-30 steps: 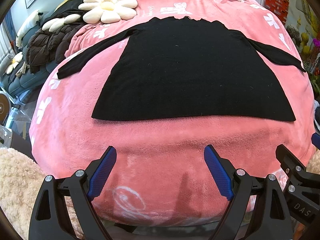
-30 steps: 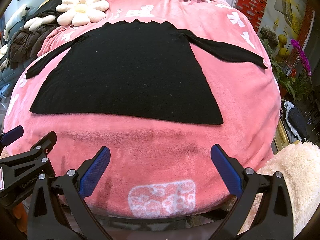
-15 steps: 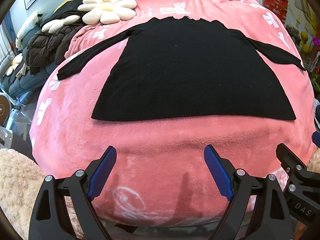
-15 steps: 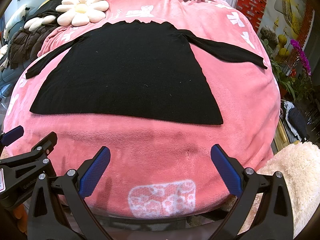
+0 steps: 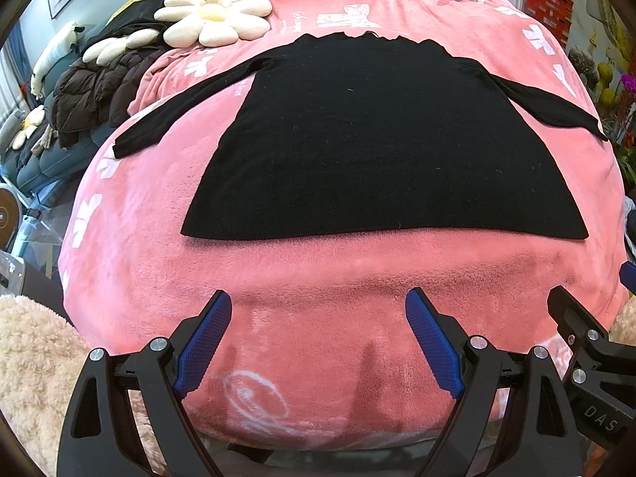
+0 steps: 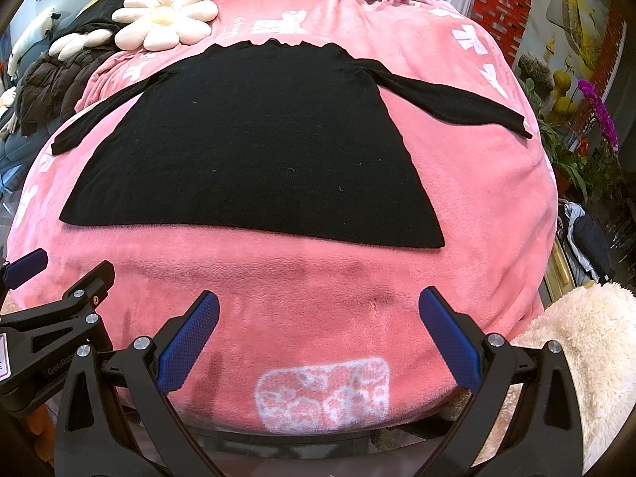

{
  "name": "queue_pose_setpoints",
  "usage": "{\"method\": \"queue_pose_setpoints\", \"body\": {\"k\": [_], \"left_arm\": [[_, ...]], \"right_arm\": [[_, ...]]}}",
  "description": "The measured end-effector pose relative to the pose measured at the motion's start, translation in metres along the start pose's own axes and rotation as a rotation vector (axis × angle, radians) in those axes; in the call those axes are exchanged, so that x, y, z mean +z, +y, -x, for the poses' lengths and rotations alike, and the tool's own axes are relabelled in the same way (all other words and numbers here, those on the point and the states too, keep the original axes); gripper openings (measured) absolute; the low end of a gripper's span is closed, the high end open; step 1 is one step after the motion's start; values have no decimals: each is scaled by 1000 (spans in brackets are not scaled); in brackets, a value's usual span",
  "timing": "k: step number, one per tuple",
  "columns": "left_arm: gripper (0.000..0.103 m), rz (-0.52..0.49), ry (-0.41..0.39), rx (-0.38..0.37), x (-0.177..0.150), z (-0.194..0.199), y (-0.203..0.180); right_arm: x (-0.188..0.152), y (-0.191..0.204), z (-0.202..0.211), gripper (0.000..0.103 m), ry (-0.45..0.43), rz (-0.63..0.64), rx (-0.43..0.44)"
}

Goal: Fold small clothes

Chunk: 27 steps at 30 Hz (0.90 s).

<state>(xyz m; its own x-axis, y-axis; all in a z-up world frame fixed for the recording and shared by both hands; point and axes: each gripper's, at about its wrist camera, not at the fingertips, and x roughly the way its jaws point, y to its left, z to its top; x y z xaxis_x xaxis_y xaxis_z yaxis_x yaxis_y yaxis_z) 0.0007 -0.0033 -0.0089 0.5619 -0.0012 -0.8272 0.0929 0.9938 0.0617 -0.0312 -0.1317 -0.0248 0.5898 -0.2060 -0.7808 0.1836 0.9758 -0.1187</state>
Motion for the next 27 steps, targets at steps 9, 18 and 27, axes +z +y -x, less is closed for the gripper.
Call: {"method": "queue_pose_setpoints", "body": {"k": [9, 18, 27], "left_arm": [[87, -6, 3, -2, -1, -2, 1], [88, 103, 48, -93, 9, -4, 21], [88, 194, 33, -124, 39, -11, 34]], "right_arm": [[-2, 0, -5, 98, 7, 0, 3], [34, -37, -6, 98, -15, -63, -3], [149, -205, -65, 98, -46, -329, -106]]}}
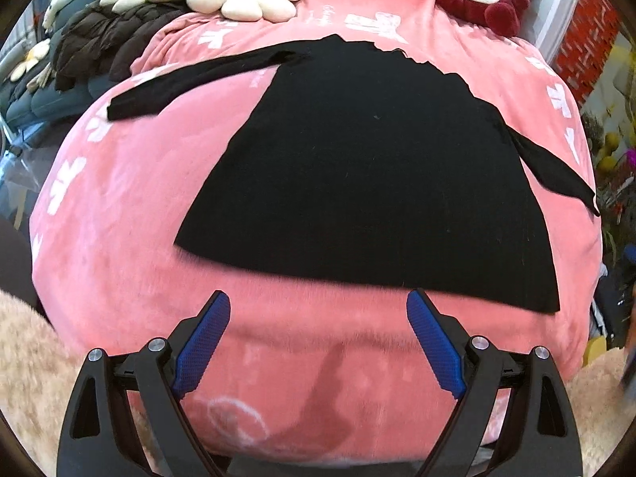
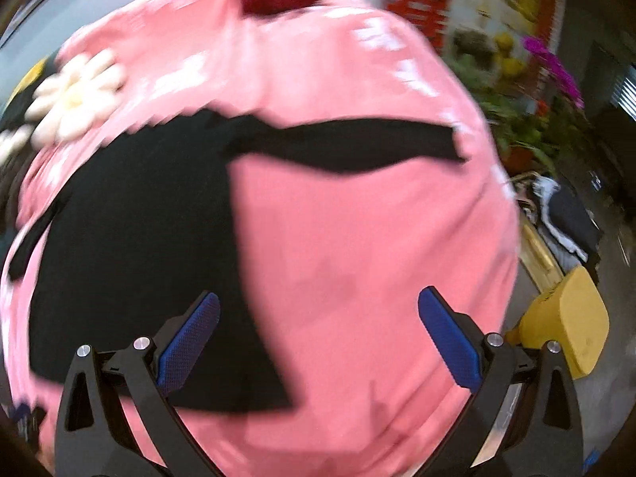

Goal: Fold small clothes
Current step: 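Grasp one sleeve cuff with the right tool and lay it across the body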

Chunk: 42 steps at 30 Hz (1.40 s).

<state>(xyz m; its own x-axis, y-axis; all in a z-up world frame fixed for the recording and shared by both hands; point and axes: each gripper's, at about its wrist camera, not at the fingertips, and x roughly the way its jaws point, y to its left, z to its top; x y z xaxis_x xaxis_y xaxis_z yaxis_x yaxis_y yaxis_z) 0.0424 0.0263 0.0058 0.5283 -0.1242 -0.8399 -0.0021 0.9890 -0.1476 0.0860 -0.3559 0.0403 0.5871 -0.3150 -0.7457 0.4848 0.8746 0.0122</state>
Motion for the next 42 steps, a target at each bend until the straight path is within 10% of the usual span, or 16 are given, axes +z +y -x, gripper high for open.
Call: {"method": "queue_pose_setpoints", "body": {"k": [8, 15, 18, 20, 23, 34, 42], "left_arm": [[88, -105, 30, -9, 20, -27, -30], [88, -168, 52, -43, 39, -45, -50], [88, -185, 45, -54, 47, -49, -56], [88, -185, 43, -64, 51, -52, -56], [88, -179, 42, -81, 55, -57, -54], [88, -166, 35, -161, 68, -72, -36], [88, -102, 62, -212, 70, -76, -23]], "right_arm": [[91, -108, -115, 66, 56, -311, -28], [102, -139, -183, 65, 95, -518, -1], [109, -141, -196, 44, 80, -526, -5], [117, -141, -196, 1, 61, -520, 13], [136, -128, -175, 2, -28, -493, 71], [219, 123, -93, 2, -158, -103, 502], [139, 371, -149, 2, 63, 278, 565]]}}
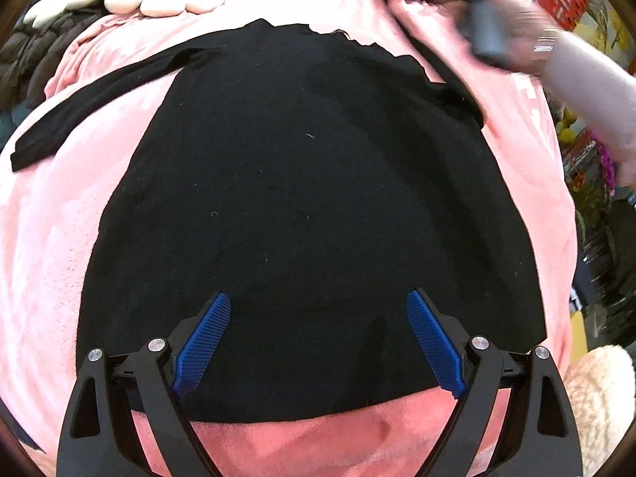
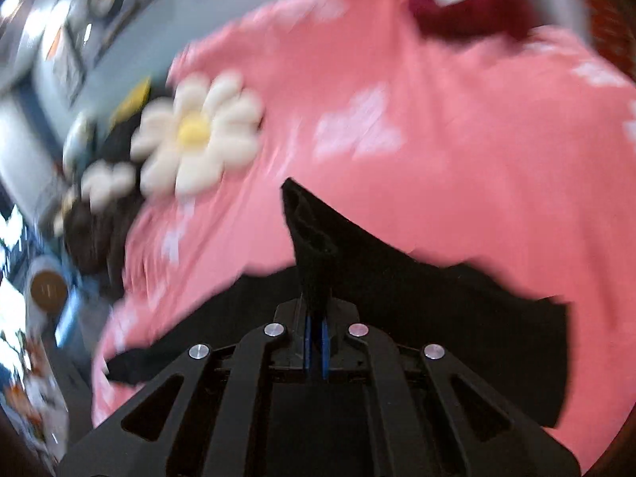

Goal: Fold small clothes

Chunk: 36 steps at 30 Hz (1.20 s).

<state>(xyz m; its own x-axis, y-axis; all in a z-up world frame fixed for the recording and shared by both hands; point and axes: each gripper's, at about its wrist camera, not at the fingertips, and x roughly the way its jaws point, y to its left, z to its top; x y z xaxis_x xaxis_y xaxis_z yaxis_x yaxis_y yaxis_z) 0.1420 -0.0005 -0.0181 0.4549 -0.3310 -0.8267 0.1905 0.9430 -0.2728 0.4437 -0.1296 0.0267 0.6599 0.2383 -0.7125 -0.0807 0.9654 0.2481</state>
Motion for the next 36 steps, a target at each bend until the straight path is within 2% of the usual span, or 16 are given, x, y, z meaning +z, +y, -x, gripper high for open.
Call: {"method": "queue_pose_setpoints", "body": {"k": [4, 5, 6, 7, 8, 11, 14, 17, 19, 21, 26, 31, 32, 34, 35, 36], "left_arm": [[88, 20, -11, -19, 5, 2, 7], [88, 22, -12, -23, 6, 3, 9], [88, 27, -12, -25, 7, 3, 11], [88, 38, -8, -30, 9, 3, 14], [88, 50, -7, -39, 10, 4, 16], [89, 105, -13, -72, 16, 6, 25], [89, 126, -29, -72, 23, 7, 30], [89, 190, -43, -121, 40, 10, 37], [89, 273, -53, -194, 66, 9, 45], [89, 326, -66, -217, 100, -2, 52], [89, 378, -62, -159, 202, -59, 55], [86, 512, -14, -106, 247, -118, 72], [82, 523, -26, -89, 250, -124, 74], [47, 473, -100, -81, 260, -122, 71], [3, 435, -80, -123, 266, -126, 68], [0, 424, -67, -152, 269, -128, 69]], "right_arm": [[-55, 42, -70, 7, 185, 108, -69], [-63, 45, -64, 8, 148, 130, -86], [-66, 46, -56, 12, 135, 133, -71], [-68, 42, -45, 28, 146, 98, -28], [-67, 36, -32, 37, 134, 73, -2], [-69, 7, 24, 38, 42, 37, 4], [-78, -37, 61, 38, 20, 29, -130], [-96, -82, 98, 38, -7, -43, -188], [-115, -110, 122, 38, -14, -85, -242], [-125, -127, 133, 38, -14, -106, -274], [-156, -157, 159, 40, 0, -160, -319], [-176, -169, 173, 50, 0, -184, -314], [-180, -168, 172, 50, 1, -182, -314], [-184, -168, 169, 50, 6, -177, -308], [-185, -167, 165, 50, 9, -174, -305], [-186, -167, 163, 50, 13, -170, -303]]}}
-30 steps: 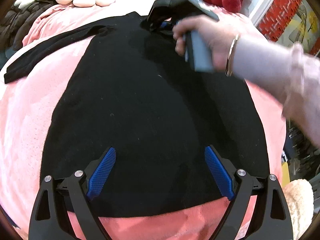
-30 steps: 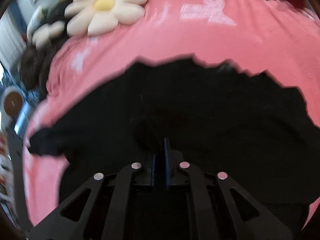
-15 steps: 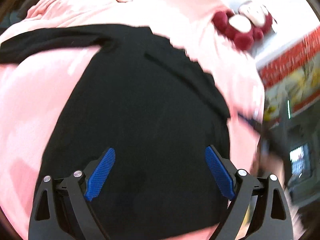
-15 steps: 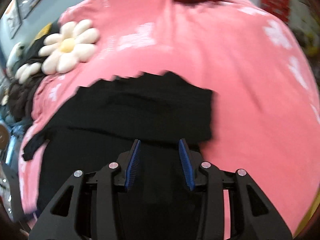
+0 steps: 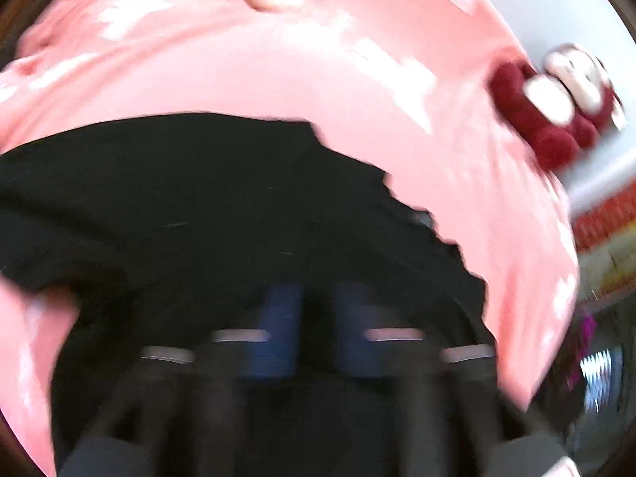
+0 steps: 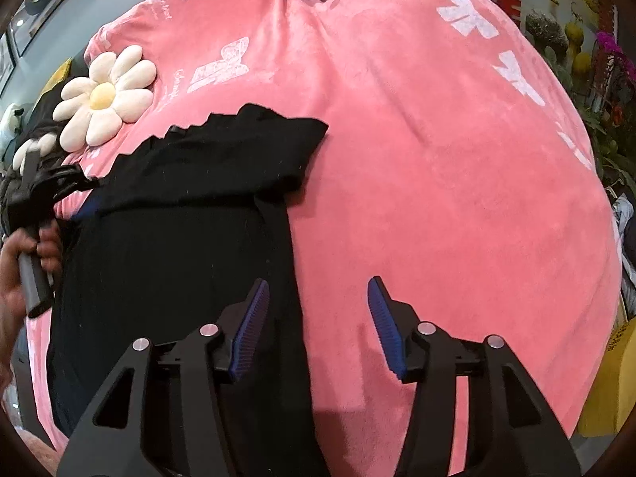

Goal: Fold small clothes

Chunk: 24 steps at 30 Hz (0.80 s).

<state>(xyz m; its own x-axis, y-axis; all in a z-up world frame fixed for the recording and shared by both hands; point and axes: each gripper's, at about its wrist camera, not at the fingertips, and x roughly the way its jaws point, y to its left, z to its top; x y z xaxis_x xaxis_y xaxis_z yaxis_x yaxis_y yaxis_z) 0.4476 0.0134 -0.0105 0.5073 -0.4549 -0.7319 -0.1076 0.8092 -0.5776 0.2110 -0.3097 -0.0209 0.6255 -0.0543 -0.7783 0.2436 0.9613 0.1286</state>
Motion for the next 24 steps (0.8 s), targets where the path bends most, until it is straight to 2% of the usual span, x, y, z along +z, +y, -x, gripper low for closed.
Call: {"method": "queue_pose_setpoints", "body": {"k": [4, 9, 11, 12, 13, 15, 17, 19, 20, 21, 22, 24], "left_arm": [[0, -40, -110, 63, 9, 18, -1], [0, 9, -107, 112, 15, 24, 24], [0, 26, -70, 87, 10, 25, 27], [9, 35, -30, 85, 7, 22, 27], [22, 44, 9, 94, 4, 17, 26], [44, 37, 1, 96, -1, 15, 21], [51, 22, -2, 96, -2, 13, 13], [47, 14, -8, 64, -2, 9, 6], [33, 12, -1, 39, -2, 6, 4], [3, 5, 10, 24, -2, 2, 2], [4, 1, 31, 11, -2, -2, 0], [4, 2, 3, -24, 1, 2, -1]], "right_arm": [[11, 11, -17, 50, -16, 43, 2], [42, 36, -66, 50, -5, 45, 45], [53, 43, -80, 50, -10, 36, 32], [56, 45, -85, 50, -12, 25, 27], [58, 45, -87, 50, -12, 17, 28], [59, 45, -91, 50, -15, 1, 28], [58, 44, -91, 50, -17, 1, 24], [56, 42, -92, 50, -15, 1, 23], [55, 41, -93, 50, -14, 2, 19], [55, 40, -94, 50, -13, 2, 19], [55, 38, -94, 50, -14, -2, 21], [55, 35, -96, 50, -13, -14, 23]]}}
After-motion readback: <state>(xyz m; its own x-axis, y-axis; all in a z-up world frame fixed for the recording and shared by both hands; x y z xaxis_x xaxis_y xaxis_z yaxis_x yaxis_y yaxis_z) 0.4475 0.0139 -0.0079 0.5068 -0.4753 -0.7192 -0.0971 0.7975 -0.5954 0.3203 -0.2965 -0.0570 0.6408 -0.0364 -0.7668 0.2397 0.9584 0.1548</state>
